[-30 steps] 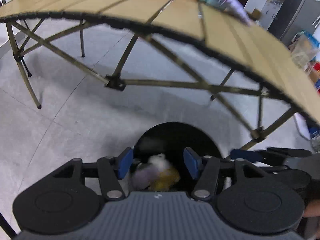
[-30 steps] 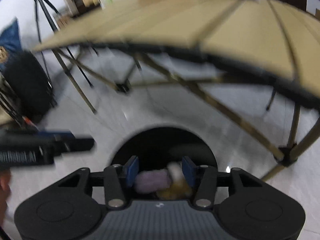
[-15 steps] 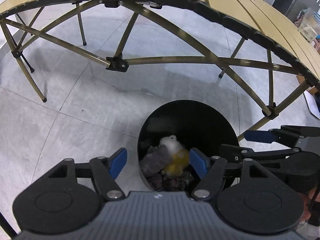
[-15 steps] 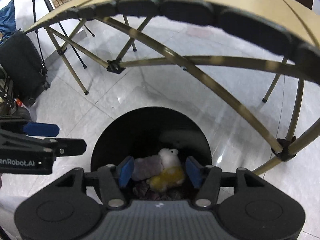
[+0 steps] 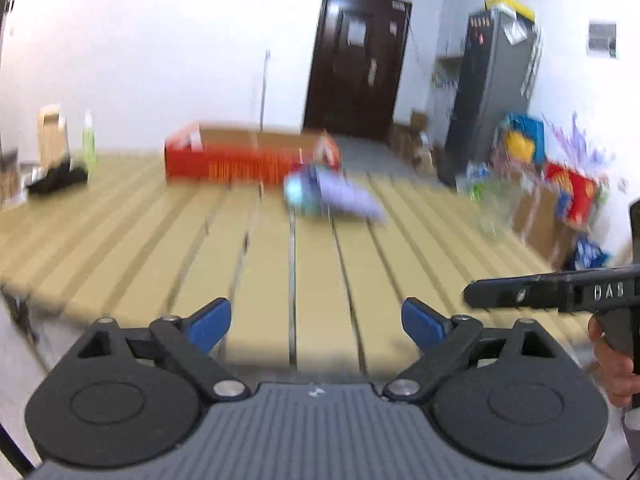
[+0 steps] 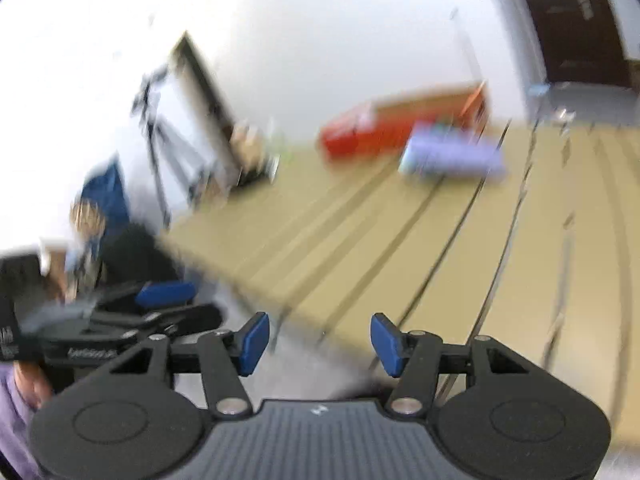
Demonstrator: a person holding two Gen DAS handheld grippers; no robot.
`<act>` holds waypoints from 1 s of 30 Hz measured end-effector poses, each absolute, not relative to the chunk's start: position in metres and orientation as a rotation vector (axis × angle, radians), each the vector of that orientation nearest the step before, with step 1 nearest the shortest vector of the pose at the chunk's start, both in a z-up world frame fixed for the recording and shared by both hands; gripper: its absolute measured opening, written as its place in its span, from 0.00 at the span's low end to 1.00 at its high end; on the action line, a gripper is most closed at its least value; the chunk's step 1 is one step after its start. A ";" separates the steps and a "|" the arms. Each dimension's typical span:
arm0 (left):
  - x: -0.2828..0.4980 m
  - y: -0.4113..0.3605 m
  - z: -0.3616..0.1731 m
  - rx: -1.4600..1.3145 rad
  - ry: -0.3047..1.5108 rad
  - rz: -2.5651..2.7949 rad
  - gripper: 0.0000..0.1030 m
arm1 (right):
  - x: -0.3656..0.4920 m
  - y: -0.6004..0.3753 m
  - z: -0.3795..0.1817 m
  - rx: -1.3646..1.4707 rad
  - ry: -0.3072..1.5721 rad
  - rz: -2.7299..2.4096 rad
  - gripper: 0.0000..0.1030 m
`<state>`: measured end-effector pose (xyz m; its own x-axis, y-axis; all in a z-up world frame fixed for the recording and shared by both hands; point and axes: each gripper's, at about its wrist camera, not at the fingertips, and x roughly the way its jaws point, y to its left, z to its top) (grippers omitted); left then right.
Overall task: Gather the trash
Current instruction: 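Grasp the lavender cloth with the right tool and lift it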
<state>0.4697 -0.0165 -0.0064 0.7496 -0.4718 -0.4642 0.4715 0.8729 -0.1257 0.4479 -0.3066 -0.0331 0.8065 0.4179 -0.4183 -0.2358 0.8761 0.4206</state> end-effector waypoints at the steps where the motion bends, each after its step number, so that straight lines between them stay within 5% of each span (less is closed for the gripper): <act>1: 0.494 -0.030 0.004 -0.007 0.500 -0.506 0.91 | 0.471 -0.320 -0.024 0.362 0.500 0.303 0.57; 6: 0.629 -0.098 0.008 -0.176 0.618 -0.455 0.90 | 0.622 -0.371 -0.034 0.348 0.567 0.119 0.70; 8: 0.672 -0.118 -0.010 -0.261 0.683 -0.420 0.88 | 0.667 -0.387 -0.054 0.382 0.591 0.074 0.68; 12: 0.731 -0.137 -0.050 -0.375 0.819 -0.348 0.50 | 0.717 -0.392 -0.084 0.429 0.643 0.076 0.64; 13: 0.734 -0.134 -0.059 -0.402 0.825 -0.364 0.31 | 0.721 -0.393 -0.088 0.437 0.632 0.094 0.61; 16: 0.733 -0.133 -0.069 -0.413 0.816 -0.431 0.09 | 0.715 -0.384 -0.095 0.428 0.599 0.170 0.40; 22: 0.708 -0.130 -0.058 -0.395 0.772 -0.483 0.04 | 0.691 -0.374 -0.083 0.404 0.590 0.196 0.14; 30: 0.607 -0.103 0.011 -0.334 0.646 -0.592 0.04 | 0.579 -0.358 -0.015 0.384 0.481 0.247 0.12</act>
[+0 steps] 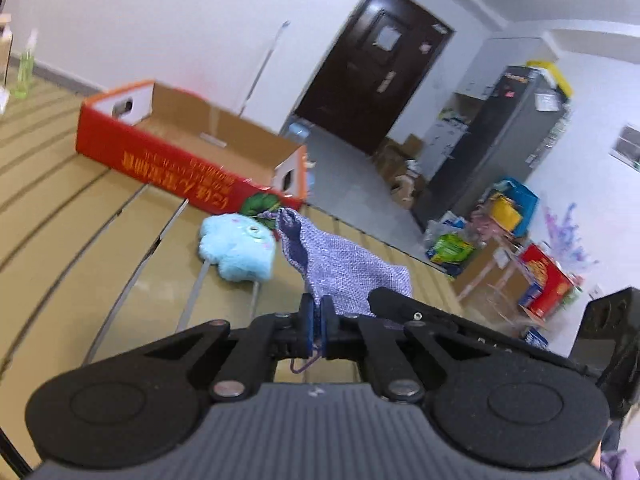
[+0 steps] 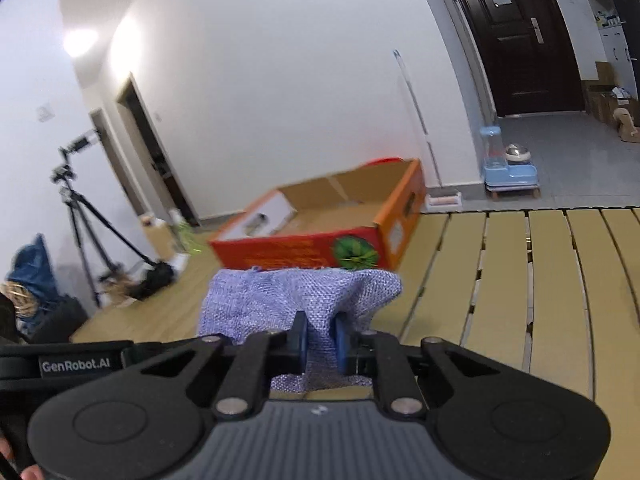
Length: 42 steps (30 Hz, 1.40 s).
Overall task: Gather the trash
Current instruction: 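Grasp the lavender cloth with the right tool and lift it, then carry the lavender cloth over the bin and open the right tool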
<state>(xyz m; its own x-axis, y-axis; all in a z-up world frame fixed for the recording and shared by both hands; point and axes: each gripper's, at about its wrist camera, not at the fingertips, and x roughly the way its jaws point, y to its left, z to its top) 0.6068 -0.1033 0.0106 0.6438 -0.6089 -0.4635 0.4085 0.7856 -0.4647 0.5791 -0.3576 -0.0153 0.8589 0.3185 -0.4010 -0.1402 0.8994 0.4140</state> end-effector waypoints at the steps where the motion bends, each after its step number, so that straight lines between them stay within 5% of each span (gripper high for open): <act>1: 0.590 -0.098 0.017 -0.321 0.633 -0.599 0.04 | 0.563 -0.353 -0.009 0.386 0.477 0.251 0.12; 7: 0.474 -0.059 0.021 -0.262 0.605 -0.610 0.04 | 0.447 -0.310 -0.005 0.382 0.494 0.290 0.13; 15: 0.329 -0.004 -0.062 -0.304 0.677 -0.556 0.04 | 0.317 -0.233 -0.076 0.231 0.625 0.354 0.13; 26: 0.356 -0.001 -0.121 -0.290 0.897 -0.410 0.05 | 0.342 -0.210 -0.135 0.226 0.813 0.317 0.13; 29: 0.389 -0.012 -0.144 -0.240 0.964 -0.381 0.22 | 0.376 -0.208 -0.162 0.222 0.883 0.277 0.24; 30: 0.398 -0.013 -0.155 -0.235 0.980 -0.350 0.37 | 0.392 -0.210 -0.177 0.240 0.934 0.271 0.40; 31: 0.408 -0.014 -0.167 -0.220 0.985 -0.315 0.46 | 0.404 -0.213 -0.194 0.237 0.987 0.229 0.43; 34: 0.427 -0.008 -0.199 -0.251 1.034 -0.232 0.46 | 0.421 -0.216 -0.226 0.198 1.127 0.134 0.43; 42: 0.424 -0.013 -0.212 -0.179 1.078 -0.163 0.56 | 0.416 -0.209 -0.216 0.176 1.090 0.170 0.47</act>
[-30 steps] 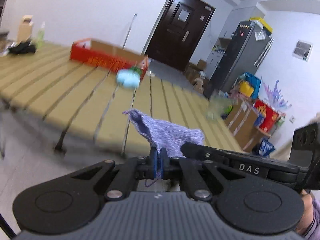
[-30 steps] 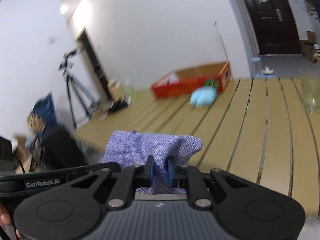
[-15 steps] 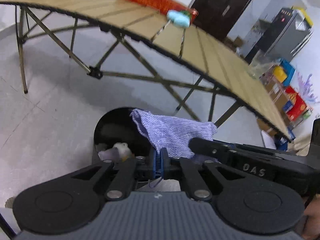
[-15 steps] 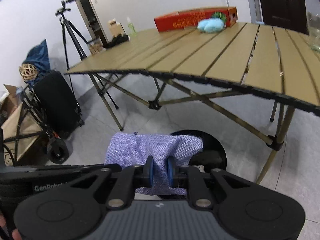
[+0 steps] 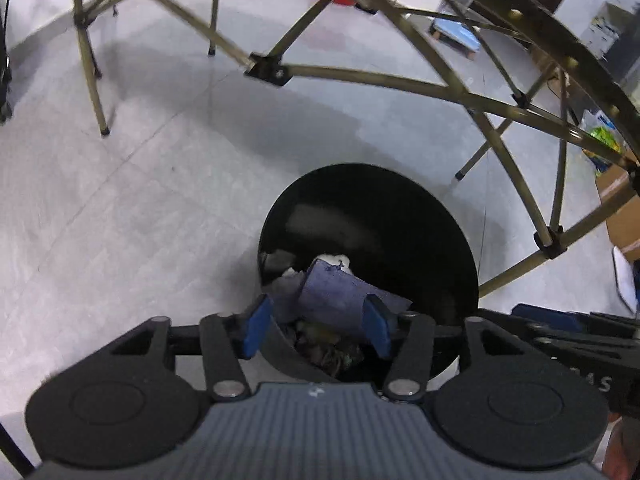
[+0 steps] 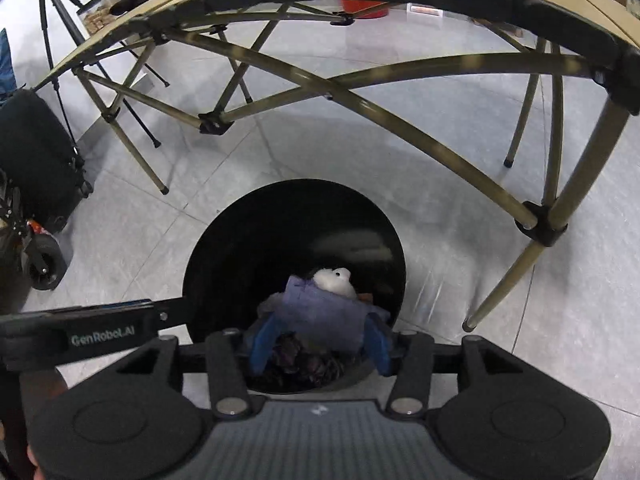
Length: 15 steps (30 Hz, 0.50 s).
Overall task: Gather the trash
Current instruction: 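Carry the lavender cloth over the bin and open the right tool, then grasp the blue plush toy with the right tool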
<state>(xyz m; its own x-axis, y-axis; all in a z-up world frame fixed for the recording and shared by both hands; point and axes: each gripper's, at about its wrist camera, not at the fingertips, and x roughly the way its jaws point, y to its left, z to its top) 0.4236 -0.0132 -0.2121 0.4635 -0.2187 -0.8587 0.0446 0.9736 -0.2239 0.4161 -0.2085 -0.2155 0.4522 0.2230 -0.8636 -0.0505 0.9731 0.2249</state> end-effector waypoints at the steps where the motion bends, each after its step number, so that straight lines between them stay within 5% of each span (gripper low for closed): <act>1: 0.422 -0.015 -0.210 -0.166 1.065 -0.166 0.57 | 0.417 -0.209 -0.217 0.179 1.096 0.172 0.47; 11: 0.404 -0.011 -0.160 -0.111 1.005 -0.190 0.59 | 0.393 -0.221 -0.168 0.179 0.952 0.185 0.47; 15: 0.396 0.000 -0.086 -0.154 0.805 -0.311 0.75 | 0.374 -0.240 -0.100 0.245 0.765 0.292 0.47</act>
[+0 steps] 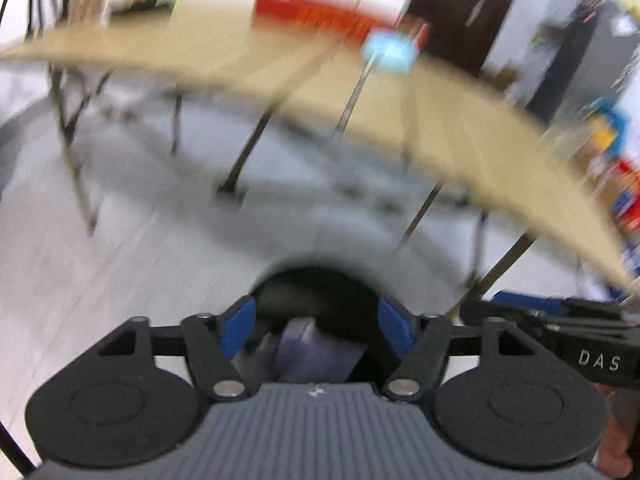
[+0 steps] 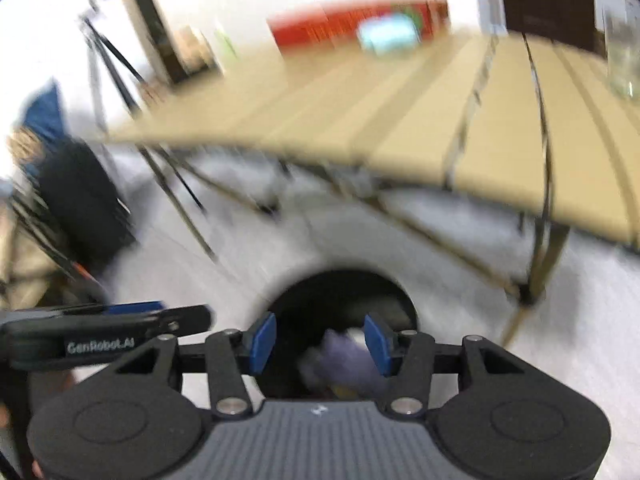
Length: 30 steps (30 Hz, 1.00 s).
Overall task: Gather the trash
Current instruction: 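Grasp the blue plush toy with the right tool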
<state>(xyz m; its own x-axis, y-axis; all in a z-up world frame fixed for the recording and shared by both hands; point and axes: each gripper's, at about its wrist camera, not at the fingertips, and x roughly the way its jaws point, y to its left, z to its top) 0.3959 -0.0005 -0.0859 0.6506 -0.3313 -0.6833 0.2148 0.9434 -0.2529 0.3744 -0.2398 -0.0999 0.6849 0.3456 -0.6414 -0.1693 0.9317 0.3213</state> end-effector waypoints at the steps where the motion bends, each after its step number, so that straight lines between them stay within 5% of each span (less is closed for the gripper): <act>1: 0.401 0.000 -0.070 -0.148 0.760 -0.319 0.79 | 0.378 -0.248 -0.082 0.253 0.714 0.294 0.47; 6: 0.485 -0.013 -0.004 -0.125 0.622 -0.347 0.85 | 0.450 -0.297 -0.016 0.318 0.535 0.253 0.55; 11: 0.606 -0.049 0.013 -0.118 0.546 -0.413 0.83 | 0.584 -0.333 -0.012 0.449 0.560 0.193 0.56; 20: 0.764 -0.110 -0.052 -0.274 0.738 -0.358 0.54 | 0.744 -0.362 -0.103 0.701 0.630 0.122 0.44; 23: 0.781 -0.111 -0.074 -0.357 0.790 -0.388 0.39 | 0.751 -0.361 -0.118 0.747 0.610 0.153 0.42; 25: 0.781 -0.106 -0.077 -0.419 0.790 -0.442 0.18 | 0.756 -0.360 -0.121 0.762 0.608 0.189 0.27; 30: 0.780 -0.111 -0.075 -0.427 0.791 -0.464 0.13 | 0.750 -0.349 -0.110 0.685 0.597 0.195 0.24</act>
<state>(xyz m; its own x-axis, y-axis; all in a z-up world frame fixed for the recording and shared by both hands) 0.7803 -0.1109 -0.0753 0.6138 -0.5439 -0.5722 0.2340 0.8176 -0.5261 0.7503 -0.3494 -0.1102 0.8164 0.3584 -0.4529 0.0223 0.7640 0.6448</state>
